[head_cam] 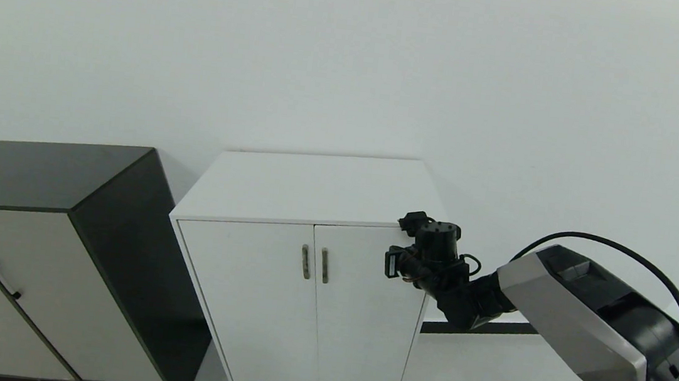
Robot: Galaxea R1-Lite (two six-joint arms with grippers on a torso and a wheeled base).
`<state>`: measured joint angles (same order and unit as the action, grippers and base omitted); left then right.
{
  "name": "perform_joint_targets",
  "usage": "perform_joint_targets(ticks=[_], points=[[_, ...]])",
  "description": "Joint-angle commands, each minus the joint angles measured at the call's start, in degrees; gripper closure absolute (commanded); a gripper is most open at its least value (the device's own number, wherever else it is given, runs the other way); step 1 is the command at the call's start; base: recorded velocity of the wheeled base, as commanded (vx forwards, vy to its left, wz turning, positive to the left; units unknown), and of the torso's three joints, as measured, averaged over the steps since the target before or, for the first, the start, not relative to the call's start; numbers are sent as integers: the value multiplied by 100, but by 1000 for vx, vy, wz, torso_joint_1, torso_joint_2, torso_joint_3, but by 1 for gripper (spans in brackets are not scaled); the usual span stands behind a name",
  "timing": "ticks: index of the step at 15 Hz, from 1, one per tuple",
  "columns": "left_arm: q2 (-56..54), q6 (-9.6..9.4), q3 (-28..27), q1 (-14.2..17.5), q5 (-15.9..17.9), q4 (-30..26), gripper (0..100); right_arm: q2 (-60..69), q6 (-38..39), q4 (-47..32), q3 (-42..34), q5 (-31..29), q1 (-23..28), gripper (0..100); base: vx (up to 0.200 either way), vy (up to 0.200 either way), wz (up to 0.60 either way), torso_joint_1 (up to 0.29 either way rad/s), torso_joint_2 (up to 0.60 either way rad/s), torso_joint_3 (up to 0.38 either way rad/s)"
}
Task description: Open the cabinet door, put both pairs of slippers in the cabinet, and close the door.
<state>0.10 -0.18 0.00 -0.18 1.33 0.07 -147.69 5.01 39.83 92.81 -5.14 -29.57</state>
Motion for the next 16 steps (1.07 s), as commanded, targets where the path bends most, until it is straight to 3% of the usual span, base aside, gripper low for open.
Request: perform_joint_targets(ticks=[1,16], points=[[-1,1,0,1,-1,1,100,-23,0,-63,53,-4,13,100,0,0,0,0,0,0],[-1,1,0,1,-1,1,100,-137,0,-177,299,-4,13,100,0,0,0,0,0,0]])
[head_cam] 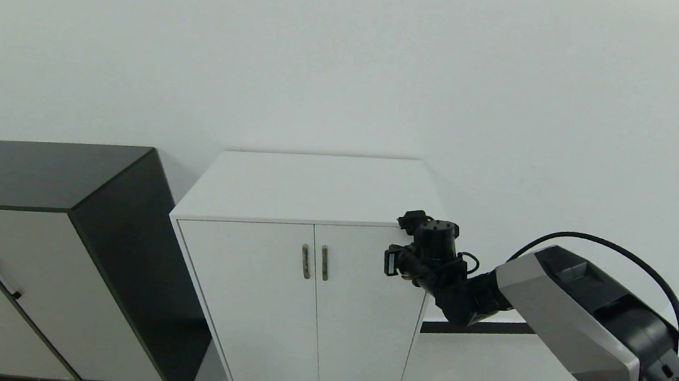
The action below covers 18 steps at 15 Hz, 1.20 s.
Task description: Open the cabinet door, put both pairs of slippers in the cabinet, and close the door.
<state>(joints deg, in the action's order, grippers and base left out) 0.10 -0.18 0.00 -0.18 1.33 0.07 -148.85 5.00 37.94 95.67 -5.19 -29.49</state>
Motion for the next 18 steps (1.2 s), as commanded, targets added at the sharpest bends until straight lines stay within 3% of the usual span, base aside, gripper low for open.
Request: perform_joint_targets(ticks=[1,11,16,18], points=[[-1,1,0,1,-1,1,100,-39,1,3,39,1,5,100,0,0,0,0,0,0],[-1,1,0,1,-1,1,100,-171,1,21,233,-17,5,100,0,0,0,0,0,0],[-1,-8,0,1,-1,1,100,910,1,469,-1121,-456,-198,100,0,0,0,0,0,0],[-1,1,0,1,-1,1,100,1727,10,979,-2483,-975,-250,100,0,0,0,0,0,0]])
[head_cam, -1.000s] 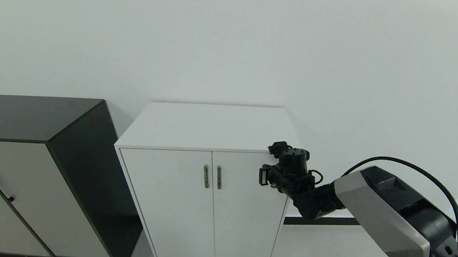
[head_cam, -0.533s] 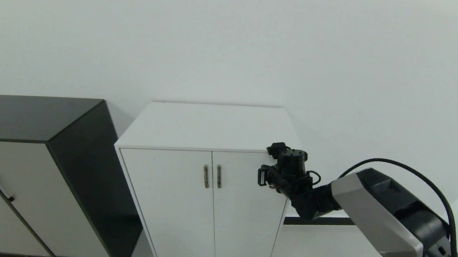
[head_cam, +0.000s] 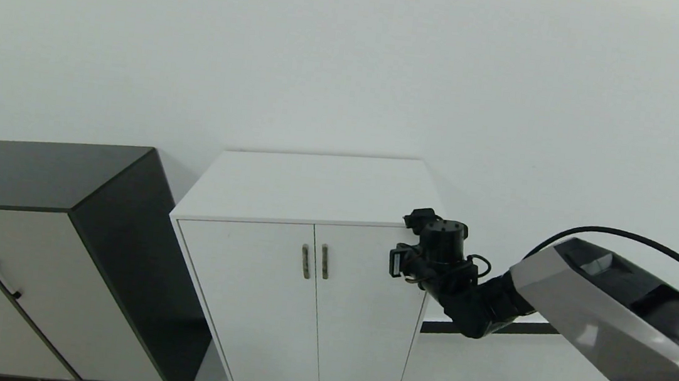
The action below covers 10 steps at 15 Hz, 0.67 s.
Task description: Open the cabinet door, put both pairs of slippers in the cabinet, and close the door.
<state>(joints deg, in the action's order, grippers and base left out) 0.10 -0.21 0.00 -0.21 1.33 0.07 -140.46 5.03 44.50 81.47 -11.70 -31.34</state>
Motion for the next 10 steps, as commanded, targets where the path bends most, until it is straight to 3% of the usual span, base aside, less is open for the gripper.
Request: perform_joint_targets(ticks=[1,4,10], points=[[-1,3,0,3,-1,1,100,1179,6,560,-1599,-596,-65,100,0,0,0,0,0,0],[-1,-23,0,3,8,1,100,2233,15,1026,-3251,-1212,32,100,0,0,0,0,0,0],[-1,-23,0,3,8,-7,100,4747,-11,1017,-6134,-1651,796,100,0,0,0,0,0,0]])
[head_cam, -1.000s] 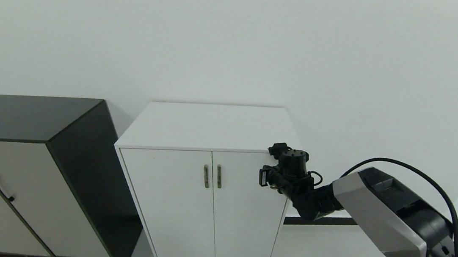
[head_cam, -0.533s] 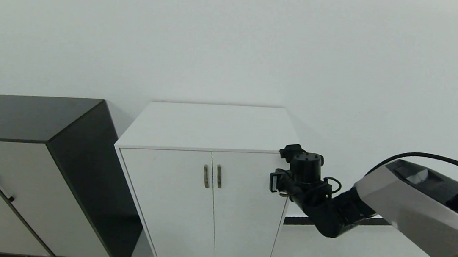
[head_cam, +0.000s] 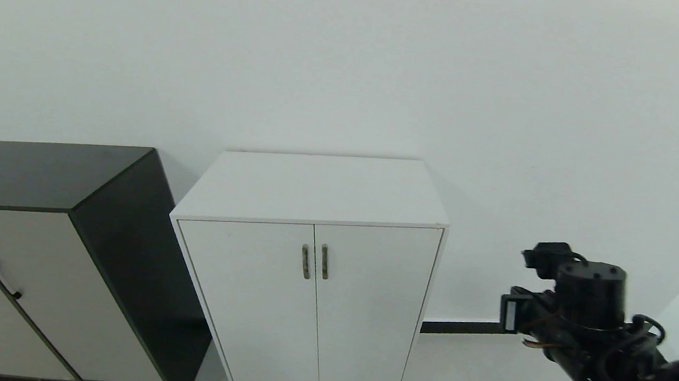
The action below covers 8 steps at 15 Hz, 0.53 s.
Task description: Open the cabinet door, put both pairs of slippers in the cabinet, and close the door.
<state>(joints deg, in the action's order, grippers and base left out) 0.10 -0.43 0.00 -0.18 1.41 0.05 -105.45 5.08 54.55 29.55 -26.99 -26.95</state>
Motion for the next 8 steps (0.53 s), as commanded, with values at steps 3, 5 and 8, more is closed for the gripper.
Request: perform_joint_targets(ticks=[3,5,8], points=[[-1,-1,0,1,-1,-5,100,2327,-16,3,-2085,-122,858,100,0,0,0,0,0,0],[-1,-1,0,1,-1,-5,100,3013,-7,-24,-2647,-114,1052,100,0,0,0,0,0,0],[-1,8,0,1,-1,4,100,4322,28,-815,-2929,-131,1078,100,0,0,0,0,0,0]])
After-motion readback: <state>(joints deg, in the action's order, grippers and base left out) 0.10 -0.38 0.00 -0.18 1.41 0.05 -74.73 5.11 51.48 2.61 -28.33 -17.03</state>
